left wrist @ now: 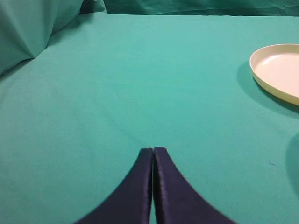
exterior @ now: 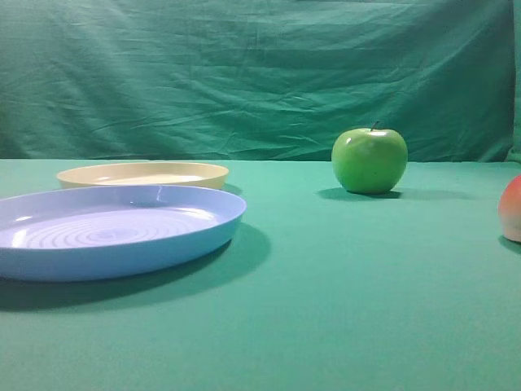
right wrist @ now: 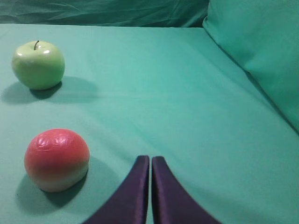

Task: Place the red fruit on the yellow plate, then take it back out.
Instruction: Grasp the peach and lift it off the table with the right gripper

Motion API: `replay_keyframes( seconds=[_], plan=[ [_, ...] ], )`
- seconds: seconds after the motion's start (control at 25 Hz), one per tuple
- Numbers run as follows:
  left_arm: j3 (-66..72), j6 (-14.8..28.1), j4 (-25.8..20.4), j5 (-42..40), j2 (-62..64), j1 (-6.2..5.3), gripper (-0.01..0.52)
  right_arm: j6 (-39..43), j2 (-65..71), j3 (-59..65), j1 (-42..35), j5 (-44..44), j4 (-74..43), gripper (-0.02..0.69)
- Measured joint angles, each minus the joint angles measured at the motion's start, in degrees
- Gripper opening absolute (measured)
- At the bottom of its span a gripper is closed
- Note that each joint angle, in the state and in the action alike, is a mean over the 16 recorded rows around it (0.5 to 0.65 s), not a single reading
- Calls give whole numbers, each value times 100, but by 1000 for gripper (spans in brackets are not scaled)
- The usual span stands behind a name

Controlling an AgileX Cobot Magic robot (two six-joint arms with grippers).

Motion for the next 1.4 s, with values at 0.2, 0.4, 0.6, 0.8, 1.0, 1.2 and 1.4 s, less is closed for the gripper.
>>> replay_keyframes(
  seconds=[0.2, 0.4, 0.6, 0.8, 1.0, 1.2, 1.4],
  plan=[
    [0, -3, 0, 0, 0, 0, 0, 0, 0, 0, 0, 0, 0, 0],
    [0, -6, 0, 0, 0, 0, 0, 0, 0, 0, 0, 0, 0, 0],
    [0, -9, 0, 0, 0, 0, 0, 0, 0, 0, 0, 0, 0, 0],
    [0, -9, 0, 0, 0, 0, 0, 0, 0, 0, 0, 0, 0, 0],
    [0, -9, 0, 0, 0, 0, 0, 0, 0, -7, 0, 15, 17, 0],
    [0, -9, 0, 0, 0, 0, 0, 0, 55, -184, 0, 165, 82, 0],
    [0, -9, 0, 0, 0, 0, 0, -26, 366, -694, 24, 519, 160, 0]
  ],
)
